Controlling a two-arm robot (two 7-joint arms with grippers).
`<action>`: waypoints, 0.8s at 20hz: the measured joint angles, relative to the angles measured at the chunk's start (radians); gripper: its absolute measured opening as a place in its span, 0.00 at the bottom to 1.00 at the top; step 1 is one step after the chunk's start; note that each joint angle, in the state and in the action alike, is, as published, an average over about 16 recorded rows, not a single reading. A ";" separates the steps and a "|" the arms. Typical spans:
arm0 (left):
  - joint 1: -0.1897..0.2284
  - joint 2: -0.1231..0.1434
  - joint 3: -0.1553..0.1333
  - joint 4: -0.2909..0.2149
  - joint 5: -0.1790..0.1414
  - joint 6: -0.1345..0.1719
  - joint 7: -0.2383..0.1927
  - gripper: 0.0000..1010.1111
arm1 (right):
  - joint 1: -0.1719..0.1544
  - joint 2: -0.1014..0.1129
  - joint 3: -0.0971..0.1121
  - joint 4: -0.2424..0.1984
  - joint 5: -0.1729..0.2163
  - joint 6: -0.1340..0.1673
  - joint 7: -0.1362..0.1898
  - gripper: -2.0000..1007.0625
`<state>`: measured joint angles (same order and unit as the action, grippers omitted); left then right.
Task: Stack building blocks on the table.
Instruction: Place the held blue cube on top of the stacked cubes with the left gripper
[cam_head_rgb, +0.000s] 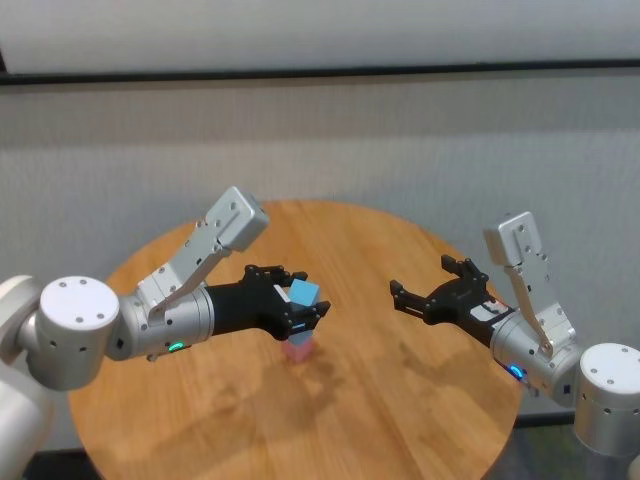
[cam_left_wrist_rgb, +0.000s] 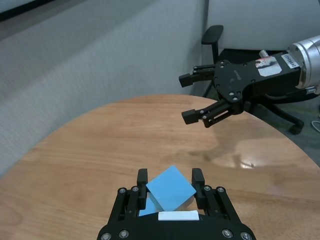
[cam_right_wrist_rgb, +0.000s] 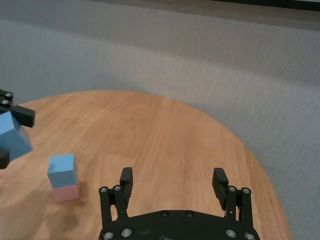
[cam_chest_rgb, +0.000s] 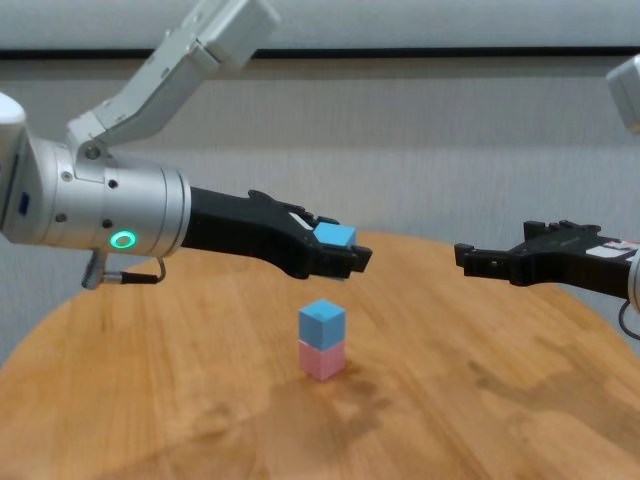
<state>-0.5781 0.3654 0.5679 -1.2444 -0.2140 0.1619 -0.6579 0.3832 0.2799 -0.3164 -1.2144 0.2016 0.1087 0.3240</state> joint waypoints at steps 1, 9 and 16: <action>-0.005 -0.001 0.004 0.007 -0.001 -0.003 -0.003 0.55 | 0.000 0.000 0.000 0.000 0.000 0.000 0.000 0.99; -0.042 -0.017 0.035 0.074 -0.010 -0.025 -0.014 0.55 | 0.000 0.000 0.000 0.000 0.000 0.000 0.000 0.99; -0.072 -0.039 0.053 0.139 -0.013 -0.036 -0.010 0.55 | 0.000 0.000 0.000 0.000 0.000 0.000 0.000 0.99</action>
<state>-0.6501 0.3269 0.6213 -1.1051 -0.2268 0.1257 -0.6675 0.3832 0.2799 -0.3164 -1.2145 0.2016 0.1087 0.3240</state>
